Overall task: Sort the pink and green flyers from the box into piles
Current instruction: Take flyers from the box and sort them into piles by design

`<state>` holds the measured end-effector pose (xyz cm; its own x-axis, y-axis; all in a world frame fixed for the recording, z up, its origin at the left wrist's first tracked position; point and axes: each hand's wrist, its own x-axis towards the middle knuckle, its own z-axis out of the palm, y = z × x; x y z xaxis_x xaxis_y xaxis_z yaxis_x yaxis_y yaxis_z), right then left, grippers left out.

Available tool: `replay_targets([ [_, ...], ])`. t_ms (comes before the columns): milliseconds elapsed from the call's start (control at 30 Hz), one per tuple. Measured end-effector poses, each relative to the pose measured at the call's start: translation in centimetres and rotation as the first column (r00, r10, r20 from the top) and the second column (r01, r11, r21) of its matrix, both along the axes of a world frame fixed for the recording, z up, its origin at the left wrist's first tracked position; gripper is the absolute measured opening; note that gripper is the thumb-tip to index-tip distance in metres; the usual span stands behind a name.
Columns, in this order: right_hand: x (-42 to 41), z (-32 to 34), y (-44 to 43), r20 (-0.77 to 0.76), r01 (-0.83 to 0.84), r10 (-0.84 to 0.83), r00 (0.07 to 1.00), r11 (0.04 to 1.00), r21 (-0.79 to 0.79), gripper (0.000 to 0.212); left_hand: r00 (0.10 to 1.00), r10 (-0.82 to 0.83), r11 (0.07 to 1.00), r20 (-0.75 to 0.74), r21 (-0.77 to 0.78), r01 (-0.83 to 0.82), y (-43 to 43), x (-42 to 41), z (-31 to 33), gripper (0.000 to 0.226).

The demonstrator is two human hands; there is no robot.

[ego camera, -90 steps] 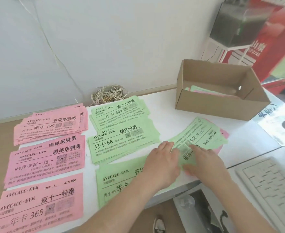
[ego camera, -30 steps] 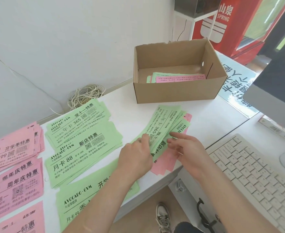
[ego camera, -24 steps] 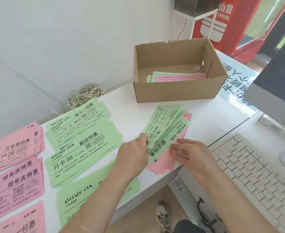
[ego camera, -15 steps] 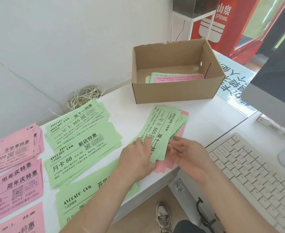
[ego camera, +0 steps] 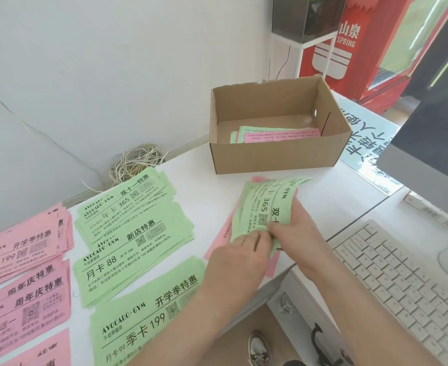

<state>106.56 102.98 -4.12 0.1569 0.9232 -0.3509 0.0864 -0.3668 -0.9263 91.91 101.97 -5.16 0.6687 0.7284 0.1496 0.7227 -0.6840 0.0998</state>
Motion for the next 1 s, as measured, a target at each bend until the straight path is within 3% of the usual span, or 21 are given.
replay_targets([
  [100,2.4,2.0,0.5,0.254,-0.224,0.204,0.945,0.973,0.05,0.056,0.98,0.004,0.965,0.199,-0.259,0.048,-0.3,-0.4,0.3,0.055],
  [167,4.9,3.5,1.0,0.327,-0.435,0.414,0.849,0.9,-0.01,0.063,0.935,0.1,0.965,0.341,-0.262,-0.008,0.0,-1.5,1.5,0.058],
  [233,6.5,5.2,1.8,0.405,-0.604,0.601,0.689,0.785,-0.137,0.071,0.878,0.216,0.972,0.428,-0.175,-0.155,1.1,-2.8,3.2,0.063],
  [333,6.9,6.8,3.8,0.518,-0.712,0.764,0.385,0.603,-0.36,0.057,0.85,0.352,0.928,0.392,-0.264,-0.263,2.7,-3.8,5.1,0.086],
  [467,5.4,5.8,7.3,0.547,-0.722,0.82,0.169,0.481,-0.497,0.04,0.808,0.498,0.817,0.315,-0.484,-0.314,4.8,-2.9,2.9,0.088],
  [567,5.1,3.5,9.1,0.605,-0.682,0.778,0.169,0.535,-0.498,0.039,0.73,0.64,0.688,0.241,-0.603,-0.404,6.0,-1.9,-0.1,0.071],
  [633,5.5,2.0,9.7,0.652,-0.647,0.73,0.204,0.6,-0.47,0.032,0.695,0.679,0.654,0.235,-0.624,-0.428,6.5,-1.4,-1.0,0.058],
  [733,6.7,2.2,10.2,0.652,-0.645,0.707,0.273,0.637,-0.421,0.03,0.617,0.695,0.675,0.371,-0.631,-0.381,7.6,-1.4,0.1,0.033],
  [867,8.2,5.6,10.3,0.425,-0.732,0.768,0.479,0.617,-0.289,0.04,0.495,0.681,0.712,0.54,-0.646,-0.275,8.7,-2.6,2.3,0.035],
  [1000,6.6,2.8,10.6,0.599,-0.666,0.708,0.374,0.655,-0.357,0.034,0.658,0.672,0.71,0.339,-0.546,-0.444,8.2,-2.4,0.4,0.043],
])
